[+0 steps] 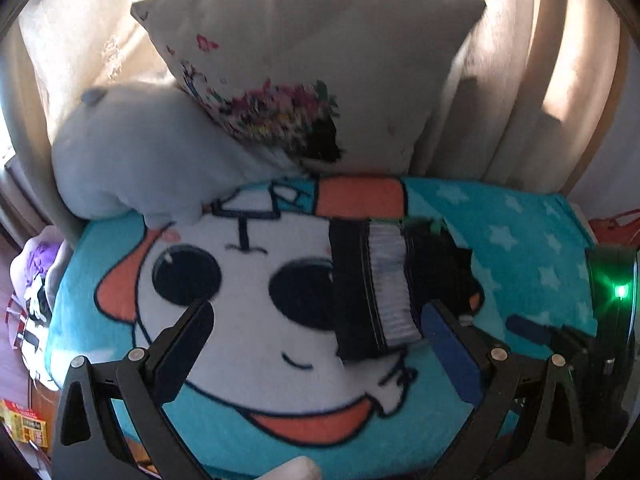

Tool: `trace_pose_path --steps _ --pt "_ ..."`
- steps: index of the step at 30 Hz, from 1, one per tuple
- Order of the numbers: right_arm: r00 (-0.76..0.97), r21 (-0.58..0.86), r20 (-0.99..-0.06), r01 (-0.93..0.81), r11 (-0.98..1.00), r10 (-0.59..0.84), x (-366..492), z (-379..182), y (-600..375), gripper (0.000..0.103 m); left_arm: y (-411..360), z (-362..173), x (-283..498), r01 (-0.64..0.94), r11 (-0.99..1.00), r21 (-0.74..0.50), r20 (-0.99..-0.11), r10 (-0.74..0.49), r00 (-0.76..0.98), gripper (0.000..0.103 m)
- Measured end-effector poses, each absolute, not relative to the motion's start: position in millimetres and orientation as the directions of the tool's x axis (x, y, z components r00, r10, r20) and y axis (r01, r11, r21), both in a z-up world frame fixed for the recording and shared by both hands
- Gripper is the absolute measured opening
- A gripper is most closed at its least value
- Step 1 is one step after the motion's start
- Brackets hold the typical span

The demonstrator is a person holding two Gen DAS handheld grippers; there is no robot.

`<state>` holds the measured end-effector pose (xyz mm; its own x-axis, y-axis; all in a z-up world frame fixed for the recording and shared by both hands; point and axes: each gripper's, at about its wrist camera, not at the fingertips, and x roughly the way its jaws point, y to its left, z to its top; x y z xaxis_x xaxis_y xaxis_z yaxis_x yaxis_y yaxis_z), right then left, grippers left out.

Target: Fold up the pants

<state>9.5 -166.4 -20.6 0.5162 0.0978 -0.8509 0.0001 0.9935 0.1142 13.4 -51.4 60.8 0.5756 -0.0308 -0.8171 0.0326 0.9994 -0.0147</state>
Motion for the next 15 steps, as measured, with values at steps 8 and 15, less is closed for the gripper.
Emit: trace_pose_path --steps 8,15 --pt "0.499 0.089 -0.859 -0.076 0.993 0.116 7.3 -24.9 -168.5 0.069 -69.0 51.1 2.5 0.022 1.000 -0.016 -0.839 -0.026 0.544 0.103" --pt "0.490 0.092 -0.863 -0.079 0.993 0.119 5.8 -27.8 -178.0 0.070 -77.5 43.7 -0.4 0.014 1.000 -0.026 -0.858 -0.030 0.512 0.103"
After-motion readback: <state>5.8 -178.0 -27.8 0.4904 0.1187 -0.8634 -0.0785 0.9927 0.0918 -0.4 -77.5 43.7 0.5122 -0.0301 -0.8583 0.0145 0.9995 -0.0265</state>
